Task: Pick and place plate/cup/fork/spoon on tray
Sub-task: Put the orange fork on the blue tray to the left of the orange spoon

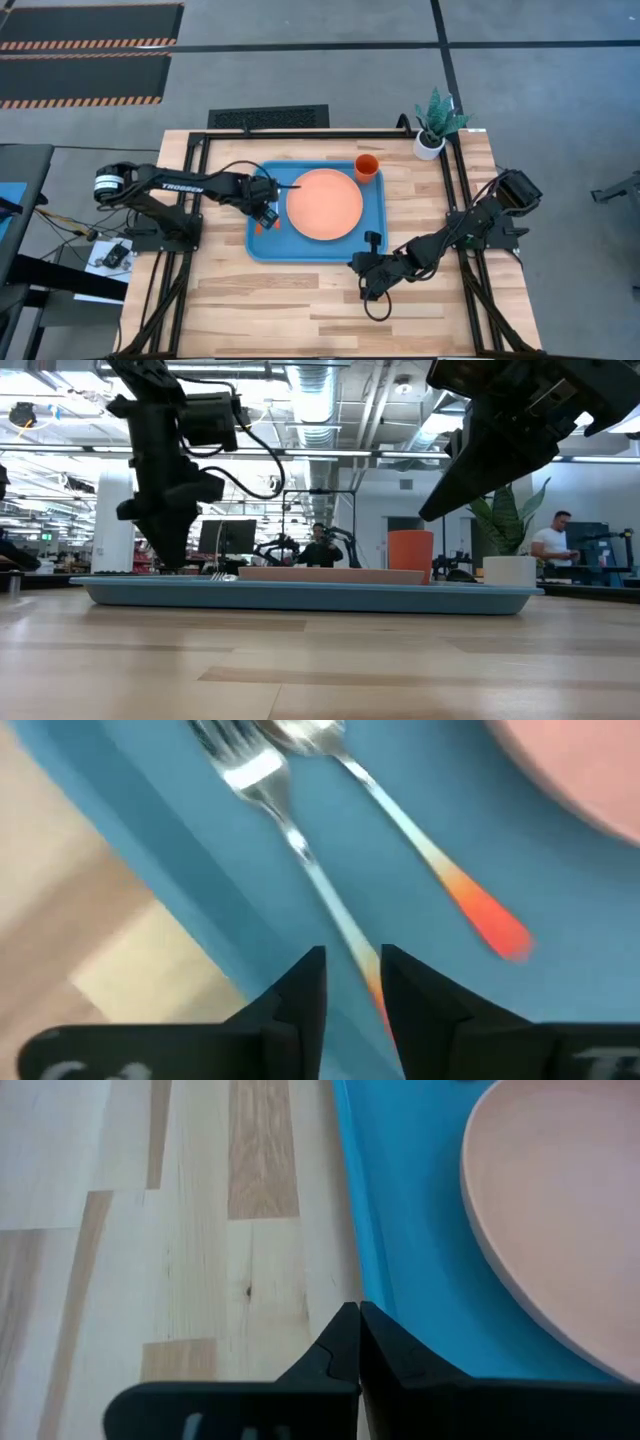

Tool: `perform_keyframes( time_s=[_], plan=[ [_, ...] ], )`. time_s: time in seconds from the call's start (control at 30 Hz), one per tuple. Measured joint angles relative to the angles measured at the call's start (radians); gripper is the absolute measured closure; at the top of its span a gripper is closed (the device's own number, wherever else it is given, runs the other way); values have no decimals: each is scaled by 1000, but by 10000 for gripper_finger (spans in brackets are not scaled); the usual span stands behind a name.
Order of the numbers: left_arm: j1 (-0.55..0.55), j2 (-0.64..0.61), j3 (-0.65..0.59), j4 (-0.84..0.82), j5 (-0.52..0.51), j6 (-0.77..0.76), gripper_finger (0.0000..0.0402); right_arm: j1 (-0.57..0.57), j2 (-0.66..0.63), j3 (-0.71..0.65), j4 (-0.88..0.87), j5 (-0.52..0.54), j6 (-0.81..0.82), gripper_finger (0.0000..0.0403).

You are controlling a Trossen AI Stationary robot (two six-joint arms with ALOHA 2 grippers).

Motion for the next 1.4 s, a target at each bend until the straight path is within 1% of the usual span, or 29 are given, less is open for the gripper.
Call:
perform_keyframes(
  time_s=[0.07, 0.13, 0.27, 0.37, 0.47, 0.63, 0.77, 0.87, 0.97, 1.07, 1.23, 1.4],
  plan=[
    [6, 22, 0, 10, -60, 14, 332, 0, 0, 0, 2, 0, 0, 386],
    [27, 36, 0, 18, -97, 60, 353, 0, 0, 0, 5, 0, 0, 387],
    [82, 37, 0, 126, -151, 233, 391, 0, 0, 0, 10, 1, 0, 389],
    [144, 37, 0, 190, -167, 298, 398, 0, 0, 0, 11, 4, 0, 388],
    [203, 37, 0, 237, -145, 335, 398, 0, 0, 0, 11, 4, 0, 388],
    [266, 37, 0, 259, -51, 356, 401, 0, 0, 0, 10, 4, 0, 389],
    [280, 37, 0, 278, -39, 367, 401, 0, 0, 0, 10, 4, -1, 387],
    [287, 37, 0, 347, -21, 384, 401, 0, 0, 0, 10, 4, -4, 387],
    [288, 37, 0, 431, 17, 406, 401, 0, 0, 0, 10, 4, -4, 389],
    [300, 37, 0, 439, 27, 427, 401, 0, 0, 0, 10, 5, -3, 388],
    [339, 86, -1, 443, 36, 420, 401, 0, 0, 0, 12, 5, -2, 387],
    [345, 166, 0, 463, 33, 410, 401, 1, 0, 0, 12, 7, 0, 389]
  ],
)
